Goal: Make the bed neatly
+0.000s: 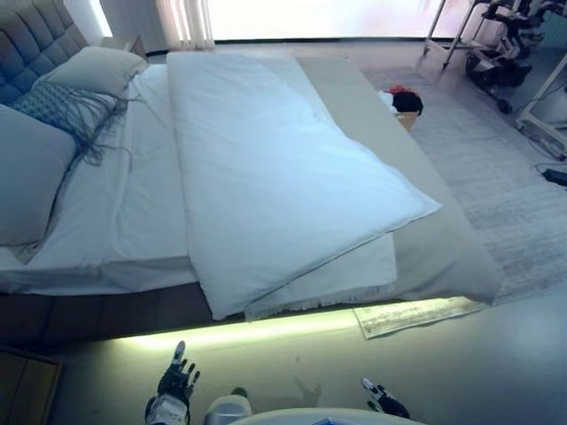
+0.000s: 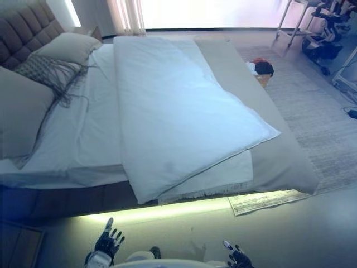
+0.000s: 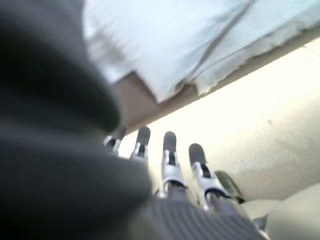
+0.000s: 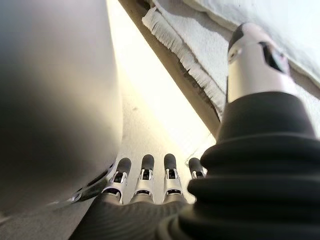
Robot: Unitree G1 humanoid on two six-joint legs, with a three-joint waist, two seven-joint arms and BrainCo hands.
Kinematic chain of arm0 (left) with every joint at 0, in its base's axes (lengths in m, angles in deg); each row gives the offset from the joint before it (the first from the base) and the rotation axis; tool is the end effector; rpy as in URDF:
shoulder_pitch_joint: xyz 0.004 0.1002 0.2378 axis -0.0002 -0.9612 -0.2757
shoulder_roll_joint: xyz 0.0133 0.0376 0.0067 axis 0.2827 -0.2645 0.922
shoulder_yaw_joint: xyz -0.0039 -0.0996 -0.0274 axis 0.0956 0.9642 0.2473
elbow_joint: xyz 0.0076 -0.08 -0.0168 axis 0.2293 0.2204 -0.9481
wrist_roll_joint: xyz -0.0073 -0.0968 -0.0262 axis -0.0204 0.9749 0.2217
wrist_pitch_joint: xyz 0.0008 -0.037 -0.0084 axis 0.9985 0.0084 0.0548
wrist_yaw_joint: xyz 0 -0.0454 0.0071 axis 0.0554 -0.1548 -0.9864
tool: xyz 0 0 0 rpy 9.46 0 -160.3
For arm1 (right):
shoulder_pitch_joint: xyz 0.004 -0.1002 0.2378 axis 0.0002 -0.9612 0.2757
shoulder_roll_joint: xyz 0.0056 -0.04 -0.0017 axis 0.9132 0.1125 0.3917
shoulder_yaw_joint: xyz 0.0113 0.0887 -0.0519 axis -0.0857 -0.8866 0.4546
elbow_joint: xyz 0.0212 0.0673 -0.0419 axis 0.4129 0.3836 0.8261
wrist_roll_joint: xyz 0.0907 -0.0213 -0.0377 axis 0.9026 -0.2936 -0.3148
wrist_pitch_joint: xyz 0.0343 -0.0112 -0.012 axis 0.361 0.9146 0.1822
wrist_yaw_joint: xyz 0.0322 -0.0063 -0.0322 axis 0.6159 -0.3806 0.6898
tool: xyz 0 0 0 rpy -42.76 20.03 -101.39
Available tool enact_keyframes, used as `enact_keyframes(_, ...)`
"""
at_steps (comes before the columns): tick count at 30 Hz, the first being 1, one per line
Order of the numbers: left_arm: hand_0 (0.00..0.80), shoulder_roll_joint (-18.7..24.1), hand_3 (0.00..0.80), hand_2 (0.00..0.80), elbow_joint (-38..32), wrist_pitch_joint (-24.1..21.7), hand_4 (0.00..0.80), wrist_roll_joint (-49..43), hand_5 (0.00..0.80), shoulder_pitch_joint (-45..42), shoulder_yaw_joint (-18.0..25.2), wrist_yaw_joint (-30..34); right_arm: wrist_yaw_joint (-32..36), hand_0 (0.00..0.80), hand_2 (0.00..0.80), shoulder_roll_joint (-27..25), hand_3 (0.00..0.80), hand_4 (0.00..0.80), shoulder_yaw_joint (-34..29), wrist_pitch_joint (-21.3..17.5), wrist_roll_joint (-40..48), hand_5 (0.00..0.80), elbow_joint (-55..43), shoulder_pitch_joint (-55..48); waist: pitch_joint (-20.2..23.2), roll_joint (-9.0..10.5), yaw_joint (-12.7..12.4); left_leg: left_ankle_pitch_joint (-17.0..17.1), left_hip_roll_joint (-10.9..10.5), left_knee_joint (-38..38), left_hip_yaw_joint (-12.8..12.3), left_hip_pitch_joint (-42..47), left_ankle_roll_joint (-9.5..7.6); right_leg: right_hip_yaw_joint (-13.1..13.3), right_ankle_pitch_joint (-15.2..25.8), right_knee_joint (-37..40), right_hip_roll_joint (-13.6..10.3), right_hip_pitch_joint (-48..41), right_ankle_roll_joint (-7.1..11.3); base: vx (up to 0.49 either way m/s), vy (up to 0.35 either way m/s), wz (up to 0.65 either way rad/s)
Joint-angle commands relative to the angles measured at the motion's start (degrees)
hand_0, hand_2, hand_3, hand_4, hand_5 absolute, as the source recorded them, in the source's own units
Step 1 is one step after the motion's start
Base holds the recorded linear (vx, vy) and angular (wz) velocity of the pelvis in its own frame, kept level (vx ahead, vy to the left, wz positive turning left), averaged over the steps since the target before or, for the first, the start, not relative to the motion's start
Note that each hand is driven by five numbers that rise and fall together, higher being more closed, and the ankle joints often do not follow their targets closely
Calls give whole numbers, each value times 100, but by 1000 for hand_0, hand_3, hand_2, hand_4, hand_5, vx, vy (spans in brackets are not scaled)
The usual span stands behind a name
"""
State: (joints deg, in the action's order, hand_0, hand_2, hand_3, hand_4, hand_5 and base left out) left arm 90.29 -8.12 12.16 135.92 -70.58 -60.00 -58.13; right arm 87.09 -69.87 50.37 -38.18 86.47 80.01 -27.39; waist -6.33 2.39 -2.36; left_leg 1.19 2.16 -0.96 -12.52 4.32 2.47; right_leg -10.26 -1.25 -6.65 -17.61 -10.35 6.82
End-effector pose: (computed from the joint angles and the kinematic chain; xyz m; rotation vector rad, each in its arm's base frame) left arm 0.0810 0.2206 -0.1151 -0.7024 0.8399 0.5573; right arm 0.0342 -0.2034 -0.1254 0.4379 1.0915 -0.3803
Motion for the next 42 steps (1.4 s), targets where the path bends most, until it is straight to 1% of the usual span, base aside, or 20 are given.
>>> enact_keyframes(1, 0, -27, 0, 0, 63, 98, 0, -521, 0, 201, -281, 54, -20, 0, 0, -255, 0, 0, -196, -121, 101, 0, -23, 282, 18, -162, 102, 121, 197, 478, -5, -735, -172, 8, 517, -975, -170, 58, 195, 161, 152, 0)
enact_keyframes(3, 0, 10, 0, 0, 58, 116, 0, -502, 0, 223, -382, -8, 59, 0, 0, -275, 0, 0, -157, -136, 207, 0, 0, 298, -37, -223, 204, 108, 174, 377, -4, -664, -183, 33, 349, -934, 159, 501, 101, 75, 35, -2)
enact_keyframes(6, 0, 60, 0, 0, 58, 32, 0, -299, 0, 306, -386, -8, 212, 0, 0, -309, 0, 0, -21, -175, 442, 0, 1, 518, -238, -269, 344, 75, 144, 153, 17, -542, -102, -59, 310, -366, 576, 1367, 12, -38, -108, -4)
enact_keyframes(9, 0, 25, 0, 0, 50, -59, 0, -220, 0, 382, -347, 74, 219, 0, 0, -293, 0, 0, 79, -161, 597, 0, -37, 767, -412, -196, 464, -113, -7, 55, 123, -557, -110, 36, 897, 275, 680, 2108, 103, -43, -158, 0)
enact_keyframes(10, 0, -10, 0, 0, 42, -83, 0, -225, 0, 418, -339, 91, 160, 0, 0, -298, 0, 0, 125, -149, 575, 0, -36, 849, -453, -202, 499, -182, -27, 30, 142, -553, -131, 54, 985, 354, 717, 2253, 119, -17, -147, 7)
enact_keyframes(11, 0, -47, 0, 0, 40, -86, 0, -230, 0, 416, -380, 57, 76, 0, 0, -280, 0, 0, 161, -126, 545, 0, -28, 853, -450, -198, 520, -212, -51, 63, 167, -567, -170, 157, 929, 355, 765, 2213, 112, 129, -143, 30)
enact_keyframes(13, 0, -153, 0, 0, 19, -74, 0, -138, 0, 298, -391, -93, -41, 0, 0, -242, 0, 0, 145, -51, 452, 0, -68, 767, -366, -181, 493, -235, -72, 190, 266, -539, -194, 147, 840, 380, 833, 1947, 51, 300, -154, 70)
enact_keyframes(17, 0, -288, 0, 0, 49, -14, 0, -174, 0, 90, -269, -77, 16, 0, 0, -227, 0, 0, 144, -113, 410, 0, -121, 620, -259, -95, 437, -319, 81, 393, 292, -300, -82, -139, 664, 494, 903, 1426, -77, 268, -117, 35)
enact_keyframes(19, 0, -317, 0, 0, 46, -39, 0, -166, 0, 78, -280, -108, 7, 0, 0, -237, 0, 0, 173, -104, 353, 0, -151, 614, -246, -63, 443, -381, 96, 581, 283, -308, -45, -194, 629, 485, 916, 1360, -129, 131, -43, 12)
enact_keyframes(20, 0, -338, 0, 0, 28, -77, 0, -147, 0, 81, -303, -91, -17, 0, 0, -302, 0, 0, 218, -61, 375, 0, -228, 626, -295, 3, 383, -294, 116, 1194, 351, -519, 66, -229, 596, 506, 905, 1213, -209, 106, -28, 19)
enact_keyframes(22, 0, -376, 0, 0, 16, -154, 0, -88, 0, 62, -330, -29, 17, 0, 0, -381, 0, 0, 242, -47, 377, 0, -256, 678, -398, -6, 294, -178, 175, 1525, 556, -763, 179, -240, 554, 566, 918, 1045, -252, 116, 72, 10)
enact_keyframes(24, 0, -386, 0, 0, -9, -176, 0, -26, 0, 35, -330, 8, 85, 0, 0, -420, 0, 0, 247, -43, 484, 0, -257, 744, -465, -54, 223, -64, 277, 1298, 617, -803, 259, -229, 502, 587, 909, 965, -229, 55, 178, -2)
enact_keyframes(25, 0, -371, 0, 0, -31, -184, 0, 44, 0, 78, -365, 46, 201, 0, 0, -459, 0, 0, 298, -38, 724, 0, -299, 859, -526, -121, 150, 144, 416, 930, 664, -913, 348, -220, 431, 569, 903, 968, -188, -76, 209, -7)
enact_keyframes(26, 0, -343, 0, 0, -24, -157, 0, 28, 0, 173, -387, 72, 212, 0, 0, -473, 0, 0, 348, -46, 918, 0, -330, 996, -597, -159, 86, 249, 513, 652, 659, -1004, 364, -261, 351, 519, 867, 1007, -165, -105, 227, -8)
enact_keyframes(28, 0, -289, 0, 0, 45, -133, 0, -73, 0, 346, -403, 69, 239, 0, 0, -442, 0, 0, 286, -18, 1292, 0, -389, 1142, -674, -188, 72, 202, 508, 651, 636, -1045, 315, -387, 226, 177, 747, 1191, -148, -62, 159, -14)
enact_keyframes(30, 0, -210, 0, 0, 39, -132, 0, 17, 0, 462, -409, 100, 273, 0, 0, -459, 0, 0, 221, 22, 1616, 0, -480, 1213, -773, -192, 114, 102, 507, 924, 621, -1173, 319, -386, 135, -152, 635, 1410, -141, -55, 107, -15)
enact_keyframes(31, 0, -157, 0, 0, 7, -140, 0, 134, 0, 523, -425, 174, 212, 0, 0, -490, 0, 0, 198, -35, 1662, 0, -519, 1281, -888, -207, 127, 25, 490, 1176, 668, -1318, 314, -367, 108, -402, 539, 1620, -147, -118, 97, 11)
enact_keyframes(34, 0, -69, 0, 0, -105, -150, 0, 280, 0, 661, -475, 288, 170, 0, 0, -553, 0, 0, 165, 74, 1913, 0, -534, 1588, -1105, -214, 86, -168, 444, 1759, 731, -1841, 271, -273, 91, -823, 372, 2157, -128, -164, 49, 26)
enact_keyframes(39, 0, 47, 0, 0, -119, -102, 0, 398, 0, 856, -550, 170, 87, 0, 0, -541, 0, 0, 169, 156, 2387, 0, -593, 2111, -1280, -200, -5, -452, 387, 2481, 855, -2554, 222, -57, -24, -1409, 240, 2828, -128, -80, -7, 11)
enact_keyframes(42, 0, 67, 0, 0, -184, -103, 0, 502, 0, 970, -625, 265, -1, 0, 0, -643, 0, 0, 151, 288, 2604, 0, -610, 2445, -1369, -209, -60, -599, 364, 2876, 918, -2993, 191, 1, -130, -1828, 179, 3270, -161, -72, -15, 7)
